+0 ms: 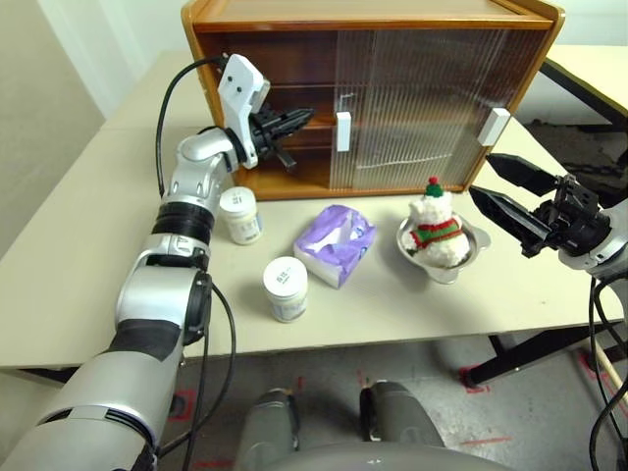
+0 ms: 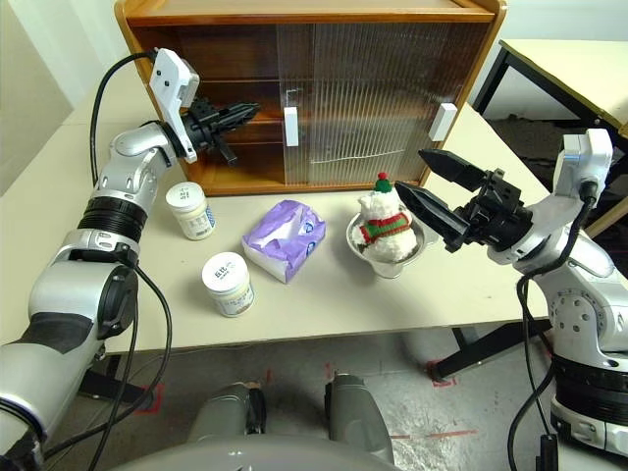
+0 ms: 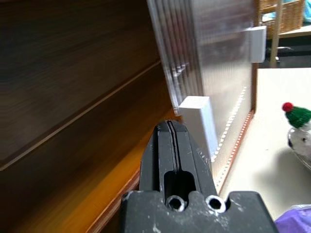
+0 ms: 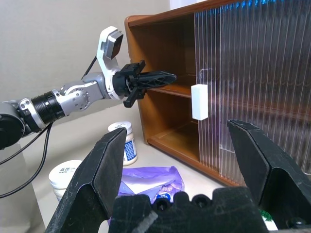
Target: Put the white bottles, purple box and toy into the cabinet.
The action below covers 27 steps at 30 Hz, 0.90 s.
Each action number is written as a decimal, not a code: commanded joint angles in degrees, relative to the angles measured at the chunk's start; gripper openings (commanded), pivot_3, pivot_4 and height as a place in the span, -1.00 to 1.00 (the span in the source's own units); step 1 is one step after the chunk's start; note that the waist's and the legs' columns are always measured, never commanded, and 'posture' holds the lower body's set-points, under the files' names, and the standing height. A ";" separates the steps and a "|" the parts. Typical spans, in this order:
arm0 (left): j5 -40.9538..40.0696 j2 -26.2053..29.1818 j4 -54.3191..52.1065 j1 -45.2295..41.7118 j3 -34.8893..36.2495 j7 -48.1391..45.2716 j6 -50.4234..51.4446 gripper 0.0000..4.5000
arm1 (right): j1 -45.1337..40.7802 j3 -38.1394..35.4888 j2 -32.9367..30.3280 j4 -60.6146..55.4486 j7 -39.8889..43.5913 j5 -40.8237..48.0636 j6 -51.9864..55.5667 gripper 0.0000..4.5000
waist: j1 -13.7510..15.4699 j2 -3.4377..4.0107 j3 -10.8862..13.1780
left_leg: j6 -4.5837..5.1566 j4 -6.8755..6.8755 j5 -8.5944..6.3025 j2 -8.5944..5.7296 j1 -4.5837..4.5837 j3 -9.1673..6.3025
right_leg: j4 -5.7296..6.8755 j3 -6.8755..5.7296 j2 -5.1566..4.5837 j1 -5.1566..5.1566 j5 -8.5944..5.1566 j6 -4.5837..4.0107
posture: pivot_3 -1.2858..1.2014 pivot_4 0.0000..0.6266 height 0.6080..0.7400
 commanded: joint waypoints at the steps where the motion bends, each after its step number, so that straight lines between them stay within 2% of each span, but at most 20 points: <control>1: 0.75 -0.83 2.15 -1.78 -0.31 1.92 -0.11 -0.99 | -0.23 -0.10 -0.25 0.29 0.43 -0.05 -0.67 1.00 | -0.06 0.00 0.00 | 0.00 0.01 0.00 0.00 0.00 0.00 | 0.00 0.00 0.00 0.00 0.00 0.00 | -0.06 -1.00 1.00; 12: 6.15 -5.71 11.83 -9.06 -3.40 10.67 -2.08 -0.99 | 1.01 -1.38 -0.53 -1.35 -0.37 0.31 -0.78 1.00 | -0.37 0.00 0.00 | 0.00 0.00 0.00 -0.21 0.01 0.00 | 0.05 0.00 0.02 -0.02 0.01 0.04 | -0.09 -1.00 1.00; 21: 6.99 -9.73 15.34 -12.09 -4.09 11.97 -2.18 -0.99 | 2.60 -2.21 -0.30 -2.82 -1.04 0.62 -0.69 1.00 | -0.36 -0.01 0.00 | 0.00 0.00 0.00 -0.28 -0.01 0.00 | 0.09 0.00 -0.01 -0.02 -0.04 0.10 | -0.11 -1.00 1.00; 27: 7.17 -10.45 16.82 -12.63 -3.84 12.36 -2.12 -0.99 | 2.84 -1.93 -0.11 -2.96 -1.27 0.55 -0.75 1.00 | -0.35 -0.01 0.00 | 0.00 0.00 0.00 -0.33 -0.01 -0.01 | 0.09 0.00 -0.03 -0.01 -0.06 0.13 | -0.10 -1.00 1.00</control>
